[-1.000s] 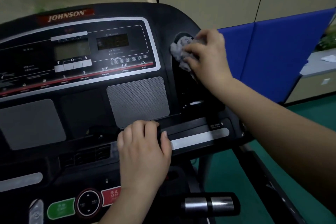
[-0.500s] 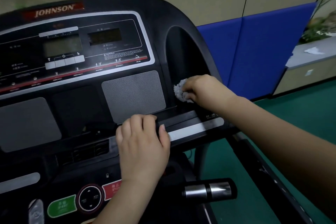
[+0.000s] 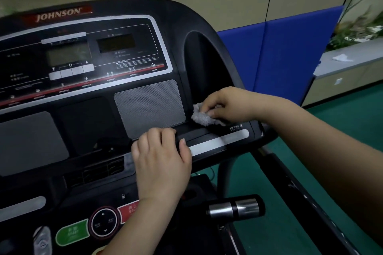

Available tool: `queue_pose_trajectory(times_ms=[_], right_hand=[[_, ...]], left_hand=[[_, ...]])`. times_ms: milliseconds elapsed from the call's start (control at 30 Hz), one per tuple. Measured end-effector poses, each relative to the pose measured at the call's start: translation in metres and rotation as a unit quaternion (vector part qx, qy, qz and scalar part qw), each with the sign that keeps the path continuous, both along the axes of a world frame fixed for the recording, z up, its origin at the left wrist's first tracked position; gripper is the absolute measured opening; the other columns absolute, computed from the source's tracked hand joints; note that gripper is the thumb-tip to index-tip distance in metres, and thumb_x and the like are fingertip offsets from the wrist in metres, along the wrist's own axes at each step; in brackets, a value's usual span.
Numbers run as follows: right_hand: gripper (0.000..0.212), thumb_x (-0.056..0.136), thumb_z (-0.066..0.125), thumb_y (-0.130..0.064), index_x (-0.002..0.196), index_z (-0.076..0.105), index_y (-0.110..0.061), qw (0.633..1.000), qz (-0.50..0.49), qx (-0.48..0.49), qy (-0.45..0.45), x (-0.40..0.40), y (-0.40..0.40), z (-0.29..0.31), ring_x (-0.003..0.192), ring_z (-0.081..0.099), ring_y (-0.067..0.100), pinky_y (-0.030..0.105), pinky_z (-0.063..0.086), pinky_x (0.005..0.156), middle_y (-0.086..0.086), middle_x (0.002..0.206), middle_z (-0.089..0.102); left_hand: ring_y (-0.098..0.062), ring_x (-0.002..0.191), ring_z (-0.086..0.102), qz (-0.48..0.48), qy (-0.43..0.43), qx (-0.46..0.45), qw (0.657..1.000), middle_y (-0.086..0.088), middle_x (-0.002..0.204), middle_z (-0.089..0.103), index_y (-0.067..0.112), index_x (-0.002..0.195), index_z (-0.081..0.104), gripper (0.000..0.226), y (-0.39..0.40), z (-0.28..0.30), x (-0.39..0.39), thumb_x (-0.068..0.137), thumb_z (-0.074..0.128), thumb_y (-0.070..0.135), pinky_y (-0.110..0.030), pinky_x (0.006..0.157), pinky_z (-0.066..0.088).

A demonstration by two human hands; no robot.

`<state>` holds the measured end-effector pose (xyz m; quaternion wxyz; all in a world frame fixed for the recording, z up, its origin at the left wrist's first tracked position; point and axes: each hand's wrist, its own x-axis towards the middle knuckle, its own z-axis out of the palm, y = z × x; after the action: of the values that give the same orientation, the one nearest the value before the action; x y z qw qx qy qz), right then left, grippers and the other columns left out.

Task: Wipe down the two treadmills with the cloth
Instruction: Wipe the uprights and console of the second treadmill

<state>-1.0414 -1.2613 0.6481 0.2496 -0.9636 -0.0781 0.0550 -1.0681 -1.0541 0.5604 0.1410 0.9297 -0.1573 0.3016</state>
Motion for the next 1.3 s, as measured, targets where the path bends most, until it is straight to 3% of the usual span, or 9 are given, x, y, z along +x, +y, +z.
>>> queue_pose_trajectory(times_ms=[133,267,400,467,600,733,833,1100,1300], right_hand=[[0.015,0.092,0.058,-0.021,0.104,0.067,-0.024,0.982,-0.083,0.059,-0.161,-0.011,-0.008,0.008,0.092,0.057,0.012,0.029,0.047,0.083,-0.007,0.101,0.060],[0.016,0.091,0.056,-0.023,0.105,0.063,-0.020,0.939,-0.158,-0.119,-0.282,-0.004,-0.008,-0.004,0.082,0.058,0.027,0.037,0.049,0.068,0.004,0.105,0.055],[0.016,0.090,0.051,-0.019,0.076,0.058,-0.016,0.965,-0.156,-0.209,-0.010,0.025,0.014,-0.018,0.088,0.057,0.025,0.028,0.045,0.069,0.003,0.085,0.056],[0.015,0.092,0.051,-0.017,0.079,0.059,-0.014,0.966,-0.132,-0.215,0.060,0.033,0.014,-0.014,0.085,0.052,0.021,0.027,0.041,0.071,0.000,0.079,0.053],[0.027,0.096,0.051,-0.021,0.118,0.066,-0.024,0.981,-0.068,-0.181,-0.002,0.028,0.003,-0.009,0.103,0.060,0.021,0.029,0.048,0.085,0.000,0.110,0.066],[0.022,0.092,0.057,-0.017,0.098,0.073,-0.030,0.999,-0.053,-0.006,0.005,0.024,0.001,-0.011,0.098,0.062,0.014,0.029,0.051,0.090,-0.005,0.103,0.070],[0.021,0.091,0.059,-0.016,0.097,0.073,-0.031,1.000,-0.017,0.022,-0.006,0.014,-0.001,-0.011,0.099,0.061,0.008,0.024,0.047,0.091,-0.007,0.105,0.070],[0.032,0.096,0.048,-0.012,0.126,0.057,-0.015,0.977,-0.041,-0.208,-0.025,0.032,0.012,-0.016,0.109,0.057,0.026,0.032,0.047,0.090,0.008,0.123,0.058],[0.019,0.090,0.046,-0.005,0.101,0.061,-0.008,0.939,-0.102,-0.329,0.017,0.027,0.014,-0.020,0.087,0.054,0.024,0.035,0.047,0.075,0.005,0.097,0.058]], left_hand=[[-0.028,0.092,0.048,-0.004,-0.005,-0.004,1.000,-0.005,0.093,0.054,0.014,0.098,0.059,0.024,0.000,0.000,0.000,0.085,0.053,0.033,-0.043,0.089,0.035],[-0.028,0.092,0.049,-0.007,-0.010,-0.009,1.000,-0.005,0.093,0.055,0.014,0.098,0.059,0.023,0.000,-0.001,0.000,0.085,0.053,0.032,-0.042,0.089,0.035],[-0.029,0.092,0.049,-0.009,-0.010,-0.010,1.000,-0.005,0.093,0.055,0.014,0.098,0.059,0.023,0.000,-0.002,0.000,0.085,0.053,0.033,-0.042,0.089,0.035],[-0.029,0.092,0.049,-0.008,-0.007,-0.008,1.000,-0.005,0.094,0.054,0.014,0.098,0.058,0.023,0.000,-0.002,0.000,0.085,0.053,0.033,-0.042,0.089,0.035],[-0.029,0.092,0.049,-0.003,-0.006,-0.007,1.000,-0.006,0.093,0.054,0.014,0.097,0.059,0.022,0.000,-0.002,0.000,0.084,0.055,0.032,-0.043,0.089,0.035],[-0.029,0.092,0.049,0.000,-0.005,-0.005,1.000,-0.006,0.093,0.054,0.014,0.097,0.059,0.023,0.000,-0.001,0.000,0.084,0.053,0.033,-0.043,0.089,0.034],[-0.029,0.092,0.049,-0.001,-0.004,-0.002,1.000,-0.006,0.093,0.054,0.014,0.097,0.058,0.023,-0.001,-0.001,0.000,0.084,0.054,0.033,-0.044,0.089,0.035],[-0.028,0.093,0.050,-0.006,0.004,-0.005,1.000,-0.005,0.095,0.055,0.015,0.099,0.059,0.025,0.002,0.000,0.001,0.086,0.051,0.034,-0.043,0.090,0.036],[-0.027,0.095,0.050,-0.016,0.005,-0.015,1.000,-0.004,0.096,0.055,0.015,0.101,0.059,0.026,0.003,-0.001,0.000,0.086,0.051,0.035,-0.042,0.092,0.035]])
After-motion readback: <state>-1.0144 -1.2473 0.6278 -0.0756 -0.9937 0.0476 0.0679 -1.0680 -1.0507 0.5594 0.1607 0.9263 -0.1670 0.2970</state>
